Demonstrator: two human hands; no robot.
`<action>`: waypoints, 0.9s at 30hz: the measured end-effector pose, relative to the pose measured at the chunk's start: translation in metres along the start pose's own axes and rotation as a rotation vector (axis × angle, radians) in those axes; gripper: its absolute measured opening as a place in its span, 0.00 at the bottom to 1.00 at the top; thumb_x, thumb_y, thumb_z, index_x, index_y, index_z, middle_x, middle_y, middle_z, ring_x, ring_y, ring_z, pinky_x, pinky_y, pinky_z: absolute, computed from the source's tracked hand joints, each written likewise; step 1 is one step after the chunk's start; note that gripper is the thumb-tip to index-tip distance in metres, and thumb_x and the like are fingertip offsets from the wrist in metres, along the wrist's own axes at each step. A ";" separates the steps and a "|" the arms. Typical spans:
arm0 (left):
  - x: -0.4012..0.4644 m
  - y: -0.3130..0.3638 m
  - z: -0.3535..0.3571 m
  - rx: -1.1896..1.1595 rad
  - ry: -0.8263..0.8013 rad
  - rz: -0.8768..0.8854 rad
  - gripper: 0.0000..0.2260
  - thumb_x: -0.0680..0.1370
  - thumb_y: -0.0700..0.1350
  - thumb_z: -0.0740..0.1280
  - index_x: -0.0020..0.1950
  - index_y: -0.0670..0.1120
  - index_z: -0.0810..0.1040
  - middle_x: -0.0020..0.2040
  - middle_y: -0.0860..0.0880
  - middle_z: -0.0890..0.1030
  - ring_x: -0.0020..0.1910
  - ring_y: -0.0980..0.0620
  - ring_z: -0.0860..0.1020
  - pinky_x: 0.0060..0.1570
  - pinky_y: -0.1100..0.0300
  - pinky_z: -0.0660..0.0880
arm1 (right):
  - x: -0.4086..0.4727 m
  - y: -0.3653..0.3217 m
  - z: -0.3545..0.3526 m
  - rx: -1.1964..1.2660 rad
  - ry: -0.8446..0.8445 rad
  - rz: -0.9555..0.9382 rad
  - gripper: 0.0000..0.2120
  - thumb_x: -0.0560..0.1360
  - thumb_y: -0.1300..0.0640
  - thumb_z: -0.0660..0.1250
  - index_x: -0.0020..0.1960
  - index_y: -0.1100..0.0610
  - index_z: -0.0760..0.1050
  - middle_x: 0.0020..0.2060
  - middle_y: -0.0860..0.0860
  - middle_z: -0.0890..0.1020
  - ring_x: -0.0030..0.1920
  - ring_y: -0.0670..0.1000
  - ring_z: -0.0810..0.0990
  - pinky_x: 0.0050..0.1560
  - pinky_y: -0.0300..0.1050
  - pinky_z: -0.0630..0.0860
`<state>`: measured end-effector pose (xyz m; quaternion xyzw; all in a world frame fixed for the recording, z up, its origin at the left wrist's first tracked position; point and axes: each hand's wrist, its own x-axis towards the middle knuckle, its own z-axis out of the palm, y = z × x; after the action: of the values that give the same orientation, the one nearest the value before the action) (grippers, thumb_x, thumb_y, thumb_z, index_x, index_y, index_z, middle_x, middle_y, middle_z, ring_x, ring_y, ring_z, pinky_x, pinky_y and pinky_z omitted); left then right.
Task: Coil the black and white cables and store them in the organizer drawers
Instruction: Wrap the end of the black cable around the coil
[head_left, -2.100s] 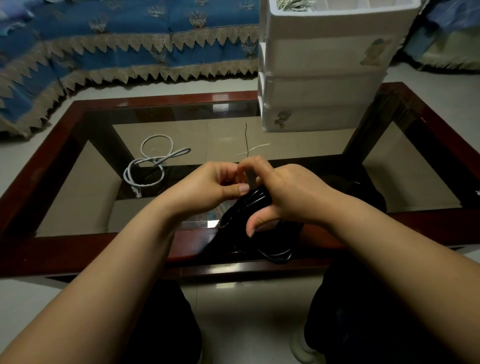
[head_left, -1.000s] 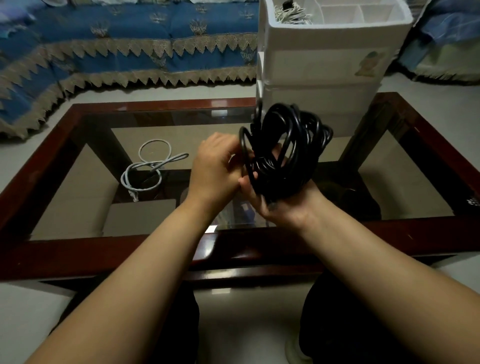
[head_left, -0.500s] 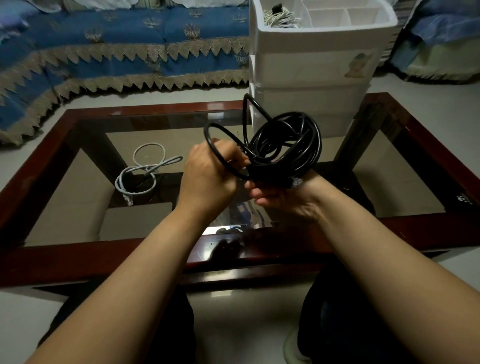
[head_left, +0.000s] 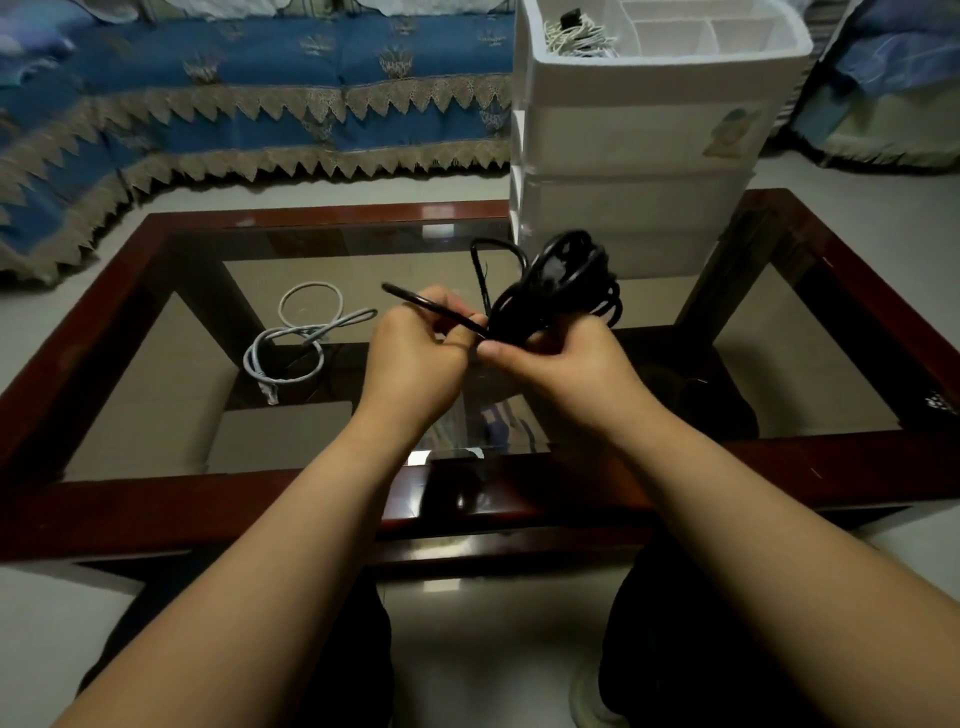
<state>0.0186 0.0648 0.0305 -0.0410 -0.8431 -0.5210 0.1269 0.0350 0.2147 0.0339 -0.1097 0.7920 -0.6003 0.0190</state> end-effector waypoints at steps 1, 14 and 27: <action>-0.002 0.002 0.000 0.008 -0.008 0.009 0.12 0.76 0.38 0.68 0.37 0.54 0.75 0.35 0.56 0.78 0.37 0.60 0.77 0.38 0.69 0.72 | 0.002 0.001 0.000 -0.055 0.063 -0.007 0.13 0.70 0.47 0.72 0.49 0.54 0.80 0.41 0.52 0.84 0.43 0.49 0.84 0.44 0.47 0.81; -0.004 -0.003 -0.009 0.313 -0.120 0.715 0.01 0.73 0.37 0.71 0.41 0.42 0.82 0.38 0.47 0.82 0.37 0.49 0.78 0.36 0.57 0.75 | 0.026 0.005 -0.017 0.158 -0.108 0.433 0.15 0.76 0.43 0.61 0.45 0.53 0.80 0.43 0.55 0.83 0.46 0.54 0.81 0.54 0.50 0.74; -0.016 -0.010 -0.004 0.260 -0.170 0.696 0.07 0.74 0.42 0.68 0.48 0.42 0.84 0.44 0.46 0.83 0.42 0.46 0.80 0.40 0.51 0.76 | 0.036 0.020 -0.030 0.338 -0.394 0.550 0.13 0.76 0.51 0.62 0.37 0.53 0.80 0.32 0.52 0.80 0.34 0.49 0.79 0.41 0.44 0.73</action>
<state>0.0330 0.0576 0.0199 -0.3517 -0.8452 -0.3303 0.2299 -0.0078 0.2411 0.0263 -0.0015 0.6627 -0.6624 0.3494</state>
